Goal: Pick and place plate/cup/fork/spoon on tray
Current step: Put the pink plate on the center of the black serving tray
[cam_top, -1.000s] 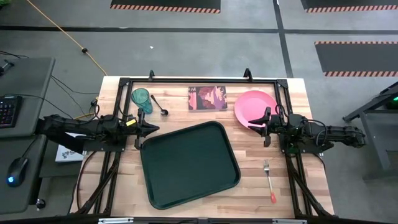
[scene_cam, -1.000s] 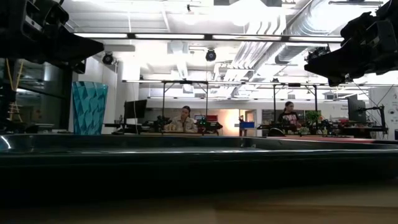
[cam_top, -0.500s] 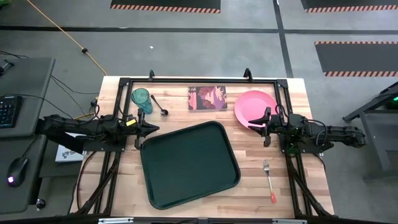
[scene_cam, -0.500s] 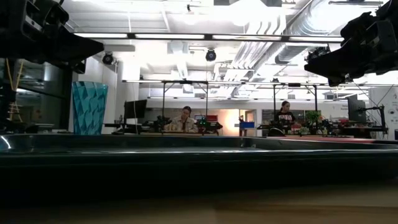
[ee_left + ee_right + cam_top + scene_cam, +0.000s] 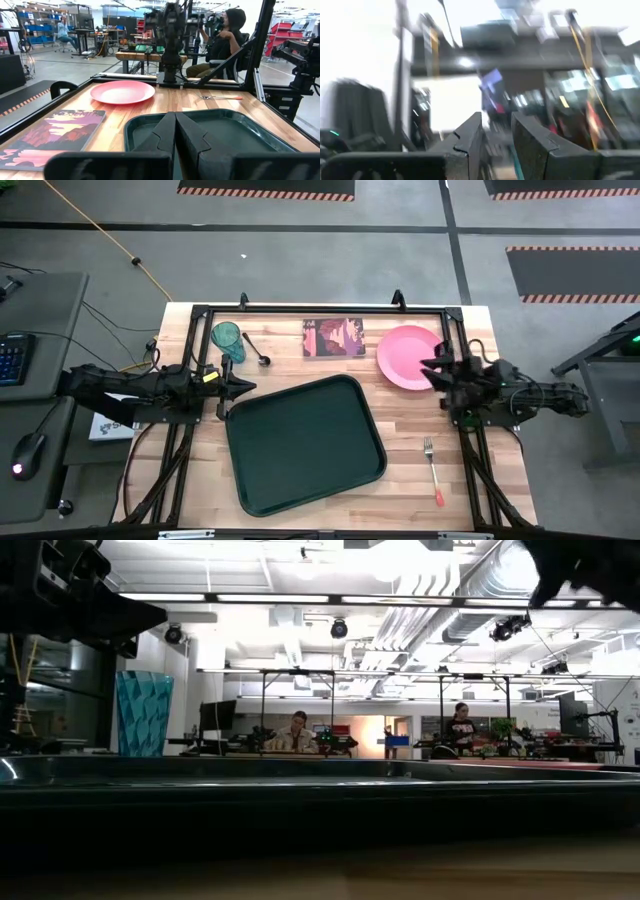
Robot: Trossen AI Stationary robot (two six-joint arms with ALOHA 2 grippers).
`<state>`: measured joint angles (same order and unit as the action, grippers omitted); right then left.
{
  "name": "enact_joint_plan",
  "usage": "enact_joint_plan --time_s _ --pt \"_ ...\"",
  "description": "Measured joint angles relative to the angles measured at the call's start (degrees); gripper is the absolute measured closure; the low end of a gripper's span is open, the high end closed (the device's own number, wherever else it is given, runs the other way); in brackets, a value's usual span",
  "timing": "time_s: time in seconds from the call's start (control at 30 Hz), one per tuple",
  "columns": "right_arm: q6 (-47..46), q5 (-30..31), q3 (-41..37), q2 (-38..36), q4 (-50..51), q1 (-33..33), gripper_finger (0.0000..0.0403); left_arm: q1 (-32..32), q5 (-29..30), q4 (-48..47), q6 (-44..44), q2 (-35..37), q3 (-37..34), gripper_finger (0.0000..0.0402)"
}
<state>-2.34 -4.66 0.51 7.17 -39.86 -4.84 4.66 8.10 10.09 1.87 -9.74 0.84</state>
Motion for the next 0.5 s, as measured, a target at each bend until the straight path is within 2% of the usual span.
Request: enact_joint_plan --time_s 0.1,0.2,0.4,0.5 --pt "1.74 -5.19 0.12 5.07 -9.21 0.0 0.0304 -0.01 0.0 0.0 0.0 0.02 0.0 0.0401" --pt "4.19 -6.08 1.97 11.47 -11.3 0.0 0.0304 0.01 0.0 0.02 0.0 0.0 -0.02 0.0401" --pt "2.65 -6.29 11.22 28.33 -12.16 0.0 0.0304 0.0 0.0 0.0 0.0 0.01 0.0 0.0401" --pt "2.33 -7.63 17.0 36.74 -8.91 0.0 0.0304 0.01 0.0 0.0 0.0 0.02 -0.02 0.0402"
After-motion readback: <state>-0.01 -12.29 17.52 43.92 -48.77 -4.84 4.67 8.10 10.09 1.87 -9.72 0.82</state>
